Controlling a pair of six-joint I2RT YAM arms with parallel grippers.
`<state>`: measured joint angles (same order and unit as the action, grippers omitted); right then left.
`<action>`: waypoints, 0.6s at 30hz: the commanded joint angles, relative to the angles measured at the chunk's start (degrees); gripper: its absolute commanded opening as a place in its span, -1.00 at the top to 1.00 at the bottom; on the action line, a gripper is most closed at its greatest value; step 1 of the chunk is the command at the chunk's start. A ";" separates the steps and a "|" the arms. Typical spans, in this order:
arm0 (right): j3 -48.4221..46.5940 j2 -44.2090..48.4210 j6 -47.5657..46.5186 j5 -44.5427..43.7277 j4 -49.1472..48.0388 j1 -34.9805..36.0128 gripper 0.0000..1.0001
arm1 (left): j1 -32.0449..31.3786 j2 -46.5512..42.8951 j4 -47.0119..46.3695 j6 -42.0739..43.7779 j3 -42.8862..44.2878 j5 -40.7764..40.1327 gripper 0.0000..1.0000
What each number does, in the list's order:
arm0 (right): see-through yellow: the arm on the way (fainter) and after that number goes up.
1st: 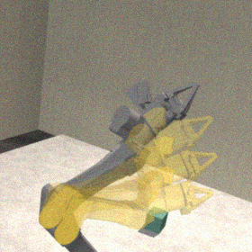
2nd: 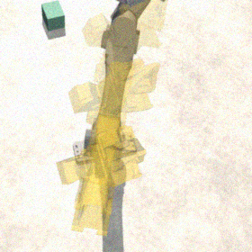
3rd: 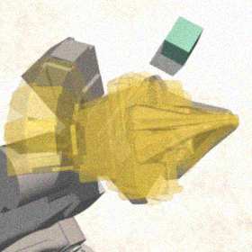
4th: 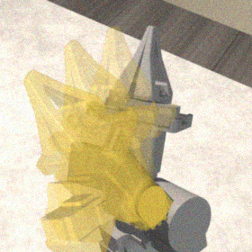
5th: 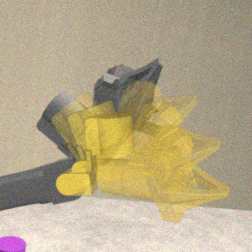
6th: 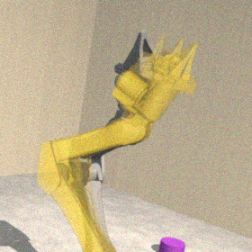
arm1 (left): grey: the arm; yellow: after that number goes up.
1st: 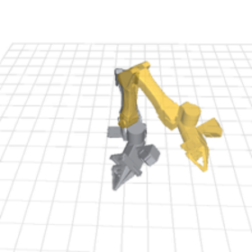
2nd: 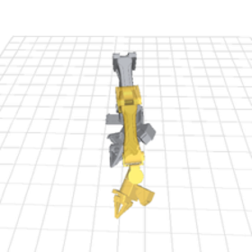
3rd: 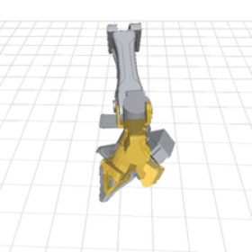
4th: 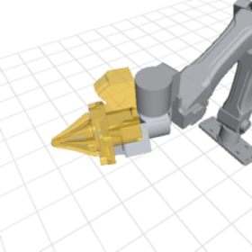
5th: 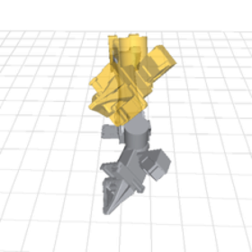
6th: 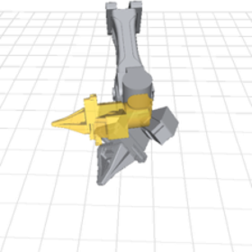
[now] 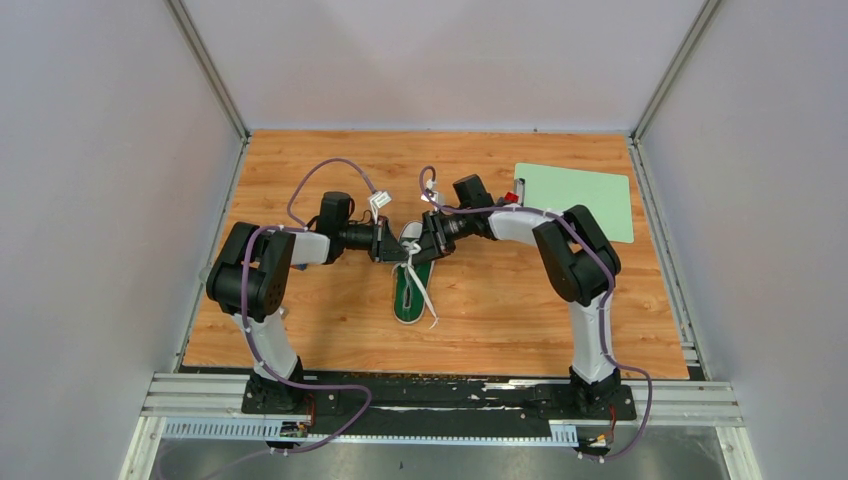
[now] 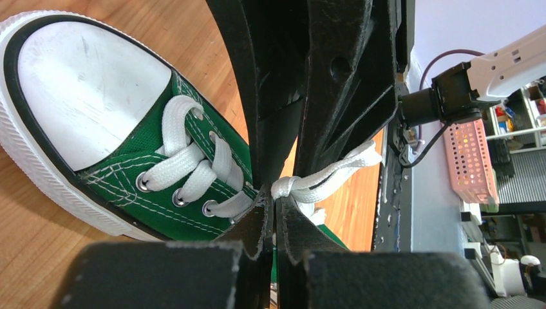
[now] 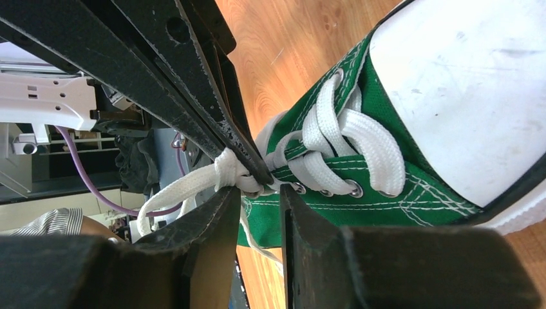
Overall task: Tie the shoes
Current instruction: Cross the shoelace with the shoelace.
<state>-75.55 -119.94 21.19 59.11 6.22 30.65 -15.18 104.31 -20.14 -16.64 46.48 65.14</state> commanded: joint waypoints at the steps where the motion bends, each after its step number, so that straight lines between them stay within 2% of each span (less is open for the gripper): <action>1: -2.42 -1.12 1.41 1.52 -2.98 0.72 0.39 | -0.20 -0.09 -0.06 -1.70 -0.12 2.35 1.00; 5: -2.24 -1.54 1.59 -1.03 -2.47 0.77 0.41 | -0.19 -0.15 0.39 -1.98 0.26 2.56 0.98; 10: -2.75 -1.39 1.62 -0.98 -2.70 0.72 0.70 | -0.22 -0.33 1.81 -2.28 0.64 2.90 0.91; 14: -3.11 -0.46 0.58 -1.40 -2.71 0.41 0.92 | -0.13 -0.42 4.24 -1.57 1.45 2.60 0.73; 18: -2.70 0.73 -0.57 -3.69 -1.97 -0.21 1.00 | -0.07 -0.50 5.14 -2.05 2.07 2.14 0.52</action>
<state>-76.34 -120.68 22.22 60.12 6.37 30.83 -14.52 104.31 -17.67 -17.76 46.89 64.73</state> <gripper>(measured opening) 0.066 0.191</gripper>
